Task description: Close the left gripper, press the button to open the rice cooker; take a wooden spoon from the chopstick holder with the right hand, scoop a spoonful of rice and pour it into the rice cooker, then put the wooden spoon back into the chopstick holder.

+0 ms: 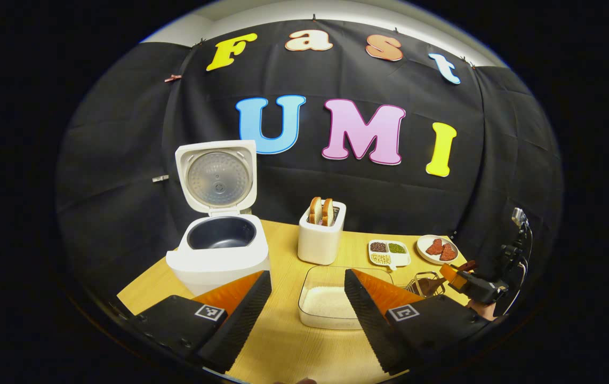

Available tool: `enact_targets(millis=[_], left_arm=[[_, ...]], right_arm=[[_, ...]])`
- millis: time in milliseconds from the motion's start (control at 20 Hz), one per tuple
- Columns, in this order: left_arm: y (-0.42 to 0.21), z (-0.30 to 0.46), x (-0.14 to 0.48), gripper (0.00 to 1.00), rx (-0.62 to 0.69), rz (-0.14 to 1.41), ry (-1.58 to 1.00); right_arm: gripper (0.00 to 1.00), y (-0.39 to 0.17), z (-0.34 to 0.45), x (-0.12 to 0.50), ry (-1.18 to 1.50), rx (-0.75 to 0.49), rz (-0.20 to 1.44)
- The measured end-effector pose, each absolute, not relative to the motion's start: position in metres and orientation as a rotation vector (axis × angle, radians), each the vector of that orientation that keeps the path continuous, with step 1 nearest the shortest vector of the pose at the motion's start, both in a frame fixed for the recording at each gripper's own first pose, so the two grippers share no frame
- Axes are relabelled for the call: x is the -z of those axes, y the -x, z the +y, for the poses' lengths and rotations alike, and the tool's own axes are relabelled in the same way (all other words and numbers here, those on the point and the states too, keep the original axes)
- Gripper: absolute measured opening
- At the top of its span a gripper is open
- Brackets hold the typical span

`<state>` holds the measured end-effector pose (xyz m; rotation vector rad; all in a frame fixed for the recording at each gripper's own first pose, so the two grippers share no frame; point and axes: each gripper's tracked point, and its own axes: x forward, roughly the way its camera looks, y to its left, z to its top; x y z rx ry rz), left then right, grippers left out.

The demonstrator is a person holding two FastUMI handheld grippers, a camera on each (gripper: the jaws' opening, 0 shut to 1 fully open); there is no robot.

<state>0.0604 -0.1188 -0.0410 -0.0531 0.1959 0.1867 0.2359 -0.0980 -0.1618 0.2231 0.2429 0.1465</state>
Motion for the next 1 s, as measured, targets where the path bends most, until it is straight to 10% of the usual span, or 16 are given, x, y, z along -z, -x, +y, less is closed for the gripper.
enact_targets(millis=[1000], left_arm=[[-0.019, -0.029, 0.054, 0.96, -0.206, 0.141, 0.194]], right_arm=[[0.08, -0.213, -0.015, 0.017, -0.129, -0.268, 0.163]])
